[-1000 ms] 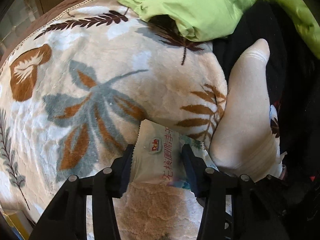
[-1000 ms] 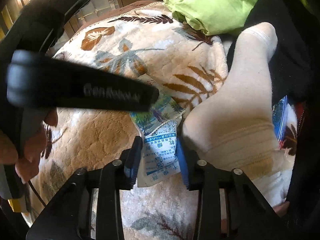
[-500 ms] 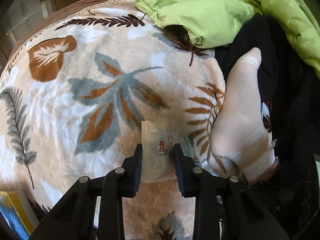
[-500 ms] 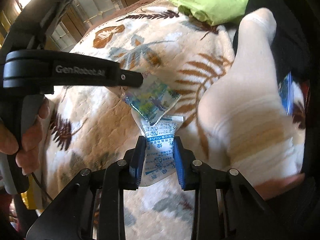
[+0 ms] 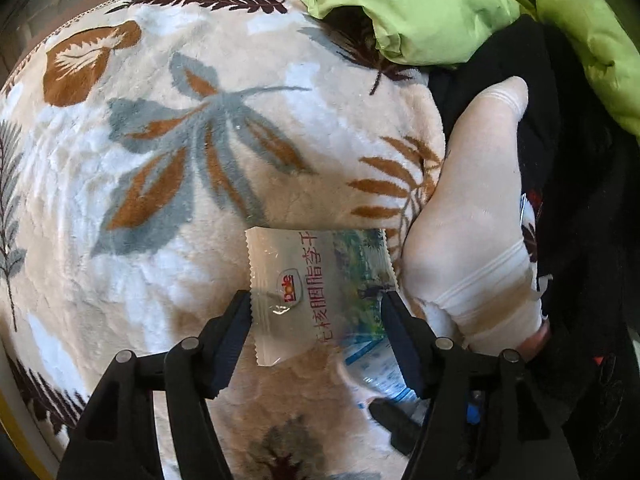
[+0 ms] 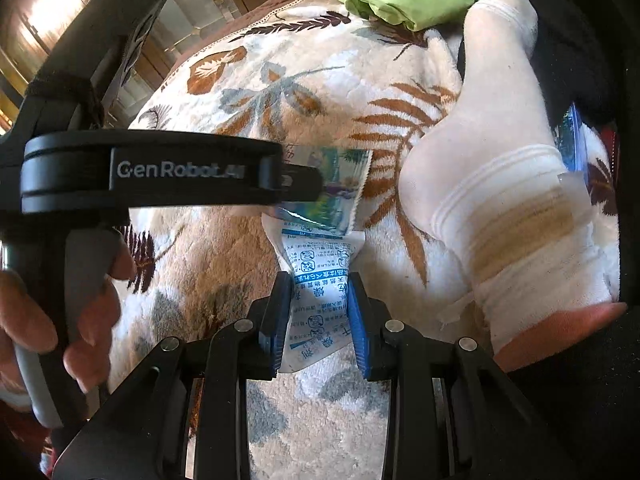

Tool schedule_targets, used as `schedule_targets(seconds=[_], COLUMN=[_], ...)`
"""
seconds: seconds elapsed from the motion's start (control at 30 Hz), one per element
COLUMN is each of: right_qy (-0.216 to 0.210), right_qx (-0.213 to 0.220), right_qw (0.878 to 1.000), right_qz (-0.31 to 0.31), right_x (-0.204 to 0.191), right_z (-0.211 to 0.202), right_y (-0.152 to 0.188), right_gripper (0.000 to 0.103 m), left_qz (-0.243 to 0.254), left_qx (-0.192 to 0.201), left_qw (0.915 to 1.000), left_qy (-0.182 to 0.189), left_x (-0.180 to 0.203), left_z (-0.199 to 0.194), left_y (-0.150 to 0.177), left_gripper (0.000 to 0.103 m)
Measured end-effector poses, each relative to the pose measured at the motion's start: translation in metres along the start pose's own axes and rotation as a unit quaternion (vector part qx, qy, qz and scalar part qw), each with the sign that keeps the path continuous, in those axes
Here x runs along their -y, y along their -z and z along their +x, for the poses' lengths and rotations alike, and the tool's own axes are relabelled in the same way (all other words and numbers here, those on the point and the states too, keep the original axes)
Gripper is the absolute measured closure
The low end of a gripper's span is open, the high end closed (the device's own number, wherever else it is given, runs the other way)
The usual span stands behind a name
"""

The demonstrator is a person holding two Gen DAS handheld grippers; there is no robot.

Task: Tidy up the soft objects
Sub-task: 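Lift the Dole packet with left tool while right tool lifts the blue-white sachet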

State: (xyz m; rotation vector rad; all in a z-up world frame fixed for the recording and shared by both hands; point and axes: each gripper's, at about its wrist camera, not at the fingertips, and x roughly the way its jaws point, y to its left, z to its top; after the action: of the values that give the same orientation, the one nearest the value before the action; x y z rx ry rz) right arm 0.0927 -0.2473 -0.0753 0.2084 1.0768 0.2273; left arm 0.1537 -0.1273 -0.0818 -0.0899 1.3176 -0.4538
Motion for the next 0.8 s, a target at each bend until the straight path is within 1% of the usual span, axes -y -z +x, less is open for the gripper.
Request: schedule_targets(seconds=[0.03, 0.1, 0.13, 0.23, 0.33, 0.43, 0.57, 0.63, 0.7, 0.73, 0.8], right_qy=[0.000, 0.003, 0.003, 0.002, -0.003, -0.007, -0.008, -0.009, -0.013, -0.016, -0.019], right_qx=[0.000, 0.001, 0.001, 0.001, 0.000, 0.000, -0.001, -0.002, -0.003, -0.003, -0.004], right_qw=[1.000, 1.000, 1.000, 1.000, 1.000, 1.000, 1.000, 1.000, 1.000, 1.000, 0.999], right_qz=[0.000, -0.004, -0.005, -0.003, 0.004, 0.010, 0.013, 0.014, 0.019, 0.022, 0.027], right_x=[0.000, -0.002, -0.003, -0.002, 0.000, 0.002, 0.003, 0.003, 0.005, 0.006, 0.008], right_z=[0.001, 0.001, 0.002, 0.001, 0.001, 0.001, 0.002, 0.002, 0.003, 0.003, 0.003], right_y=[-0.001, -0.001, -0.001, -0.001, -0.001, -0.001, -0.001, -0.001, -0.001, -0.001, -0.001], right_gripper=[0.076, 0.076, 0.076, 0.076, 0.076, 0.076, 0.076, 0.076, 0.076, 0.076, 0.076], left_qz=[-0.006, -0.002, 0.003, 0.008, 0.002, -0.019, -0.016, -0.025, -0.015, -0.023, -0.052], left_qx=[0.001, 0.003, 0.004, 0.006, 0.004, -0.007, -0.010, -0.009, -0.001, -0.002, -0.013], left_qw=[1.0000, 0.9998, 0.9997, 0.9995, 0.9994, 0.9998, 0.9998, 0.9988, 0.9993, 0.9991, 0.9967], left_qy=[0.000, -0.018, -0.023, -0.030, -0.033, -0.006, 0.006, 0.041, 0.033, 0.035, 0.061], left_x=[0.001, 0.005, 0.008, 0.014, 0.012, 0.002, 0.002, 0.002, 0.005, 0.002, -0.005], left_z=[0.001, 0.004, 0.005, 0.007, 0.010, 0.010, 0.010, 0.008, 0.006, 0.007, 0.011], left_y=[0.000, -0.003, -0.004, -0.008, -0.014, -0.017, -0.013, -0.014, -0.017, -0.019, -0.021], left_gripper=[0.039, 0.061, 0.069, 0.070, 0.069, 0.069, 0.070, 0.071, 0.067, 0.065, 0.062])
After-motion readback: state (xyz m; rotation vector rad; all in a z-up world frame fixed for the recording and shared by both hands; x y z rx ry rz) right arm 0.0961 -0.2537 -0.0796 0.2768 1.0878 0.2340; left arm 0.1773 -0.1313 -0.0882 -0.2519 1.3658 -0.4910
